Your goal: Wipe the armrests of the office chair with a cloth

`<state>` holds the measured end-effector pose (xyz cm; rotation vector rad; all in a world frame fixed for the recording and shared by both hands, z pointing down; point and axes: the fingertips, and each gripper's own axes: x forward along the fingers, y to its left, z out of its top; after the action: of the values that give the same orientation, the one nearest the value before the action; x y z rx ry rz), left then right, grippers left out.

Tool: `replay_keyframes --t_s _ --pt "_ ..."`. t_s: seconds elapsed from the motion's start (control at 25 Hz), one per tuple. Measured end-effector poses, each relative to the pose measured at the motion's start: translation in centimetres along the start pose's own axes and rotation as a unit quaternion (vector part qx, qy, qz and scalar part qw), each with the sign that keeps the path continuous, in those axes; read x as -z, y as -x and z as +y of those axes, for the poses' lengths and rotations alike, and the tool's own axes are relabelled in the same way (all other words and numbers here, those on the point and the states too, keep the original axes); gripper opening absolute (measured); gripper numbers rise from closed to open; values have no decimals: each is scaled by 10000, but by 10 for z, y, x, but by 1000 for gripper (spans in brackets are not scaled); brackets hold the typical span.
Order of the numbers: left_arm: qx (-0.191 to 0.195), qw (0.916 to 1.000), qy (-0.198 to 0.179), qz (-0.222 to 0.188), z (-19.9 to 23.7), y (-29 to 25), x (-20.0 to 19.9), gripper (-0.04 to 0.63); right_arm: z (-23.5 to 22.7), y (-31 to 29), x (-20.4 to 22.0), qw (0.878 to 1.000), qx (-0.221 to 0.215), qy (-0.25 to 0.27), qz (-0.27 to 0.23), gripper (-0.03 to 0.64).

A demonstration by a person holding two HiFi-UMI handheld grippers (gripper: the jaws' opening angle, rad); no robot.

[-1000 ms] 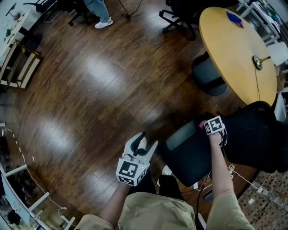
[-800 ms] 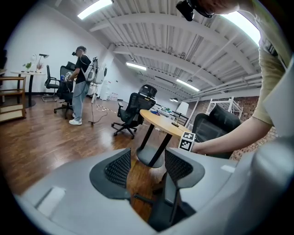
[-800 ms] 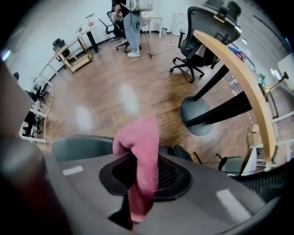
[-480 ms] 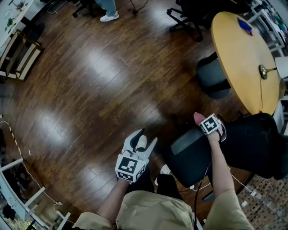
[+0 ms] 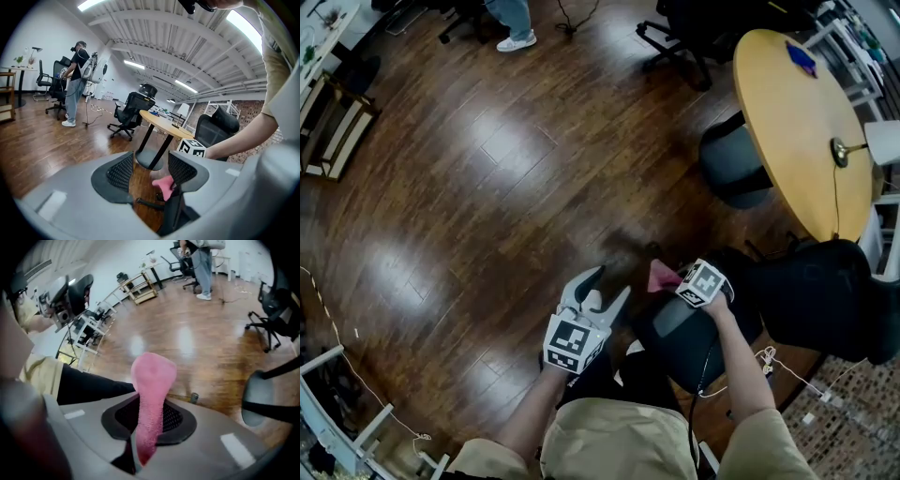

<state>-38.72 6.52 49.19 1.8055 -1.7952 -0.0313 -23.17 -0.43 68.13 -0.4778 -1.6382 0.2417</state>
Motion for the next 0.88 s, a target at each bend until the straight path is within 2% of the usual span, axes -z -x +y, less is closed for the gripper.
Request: replay_keyframes --t_s 0.12,0.16,0.2,0.36,0.4,0.48,0.56,0.6,0.64,0.72,0.84,0.88 --pt "-43 9999 -94 13 9 -3 1 215 35 -12 -5 9948 -764 622 240 64" --pt "-74 9999 -110 27 12 -3 4 215 35 -11 -6 9938 -868 671 185 66" --pt "-121 9998 -129 50 15 -3 8 215 25 -8 -9 9948 -804 621 66 66" --pt "-372 9991 -95 176 33 1 30 215 -47 13 -21 9991 -99 311 -261 66" --pt "-418 9990 -39 161 35 3 34 215 -58 15 -21 9993 -103 301 -217 66" --pt "-470 9988 83 137 39 8 44 215 -65 9 -19 9981 -399 453 81 66" --pt "-508 9984 184 133 44 11 57 215 -57 -10 -11 9888 -795 1046 713 67" --pt "-531 9982 227 146 47 11 64 215 -51 -20 -2 9773 -1004 1483 1135 66" --pt "-552 9980 260 161 48 11 72 215 -42 -29 11 9602 -1281 1918 1574 67" --pt "-559 9978 299 187 47 7 85 215 -19 -40 38 9197 -2078 2495 2206 67" --pt "-472 9979 359 249 44 -2 105 215 16 -39 48 8728 -3444 2460 2432 58" --pt "-453 9979 393 259 43 -6 111 215 21 -37 50 8556 -3740 2433 2623 58"
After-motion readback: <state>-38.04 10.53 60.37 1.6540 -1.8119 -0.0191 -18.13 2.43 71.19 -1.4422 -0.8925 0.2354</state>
